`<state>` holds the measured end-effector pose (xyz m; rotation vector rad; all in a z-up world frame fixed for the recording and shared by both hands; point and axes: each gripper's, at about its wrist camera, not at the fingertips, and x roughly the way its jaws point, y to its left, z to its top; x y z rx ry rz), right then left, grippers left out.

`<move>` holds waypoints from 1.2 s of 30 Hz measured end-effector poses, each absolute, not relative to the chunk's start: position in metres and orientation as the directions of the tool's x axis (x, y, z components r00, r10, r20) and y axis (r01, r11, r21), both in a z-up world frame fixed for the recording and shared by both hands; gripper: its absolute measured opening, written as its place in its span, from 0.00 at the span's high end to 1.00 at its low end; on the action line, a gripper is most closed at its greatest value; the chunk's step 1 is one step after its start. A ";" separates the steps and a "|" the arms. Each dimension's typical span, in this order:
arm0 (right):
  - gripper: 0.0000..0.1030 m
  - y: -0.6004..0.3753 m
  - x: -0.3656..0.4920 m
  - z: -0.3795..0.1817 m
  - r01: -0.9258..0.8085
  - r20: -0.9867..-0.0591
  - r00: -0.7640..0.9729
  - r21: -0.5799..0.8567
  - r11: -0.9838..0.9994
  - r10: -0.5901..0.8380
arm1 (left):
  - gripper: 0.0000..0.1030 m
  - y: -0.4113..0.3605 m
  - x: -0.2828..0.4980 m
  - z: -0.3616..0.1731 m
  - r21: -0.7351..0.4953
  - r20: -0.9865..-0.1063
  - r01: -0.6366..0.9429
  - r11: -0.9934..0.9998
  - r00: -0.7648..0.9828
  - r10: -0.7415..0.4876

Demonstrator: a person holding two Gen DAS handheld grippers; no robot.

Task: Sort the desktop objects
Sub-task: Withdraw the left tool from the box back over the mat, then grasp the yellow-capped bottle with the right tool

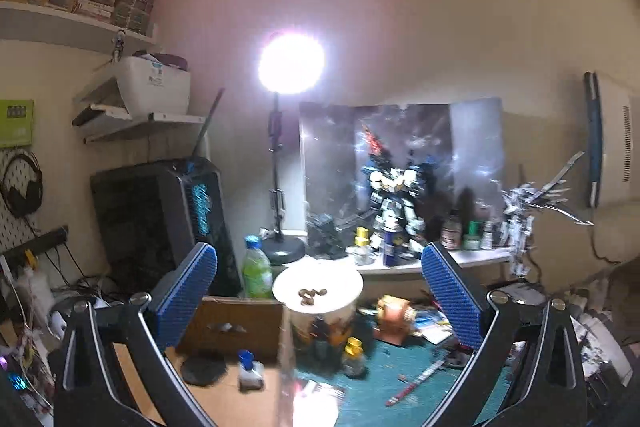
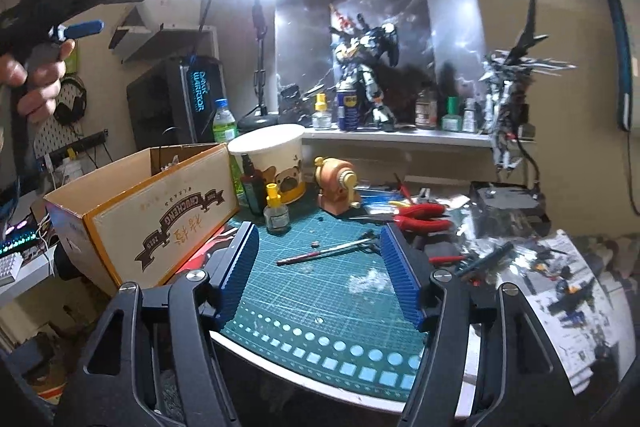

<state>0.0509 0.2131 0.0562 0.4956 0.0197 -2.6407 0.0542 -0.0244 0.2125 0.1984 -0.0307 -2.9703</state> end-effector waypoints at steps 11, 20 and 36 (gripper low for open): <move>0.41 0.248 0.057 0.031 0.325 -0.404 -0.855 0.069 -0.943 -0.325 | 0.00 0.015 0.063 0.054 0.006 -0.156 0.091 -0.996 -0.984 -0.091; 0.41 0.252 0.029 -0.010 0.303 -0.475 -0.829 0.063 -0.951 -0.295 | 0.00 0.016 0.037 0.007 0.083 -0.209 0.007 -0.997 -0.978 -0.024; 0.41 0.186 -0.051 -0.010 0.528 -0.507 -0.738 -0.024 -0.849 -0.445 | 0.00 -0.008 0.029 0.006 -0.058 -0.358 0.126 -0.990 -0.929 -0.097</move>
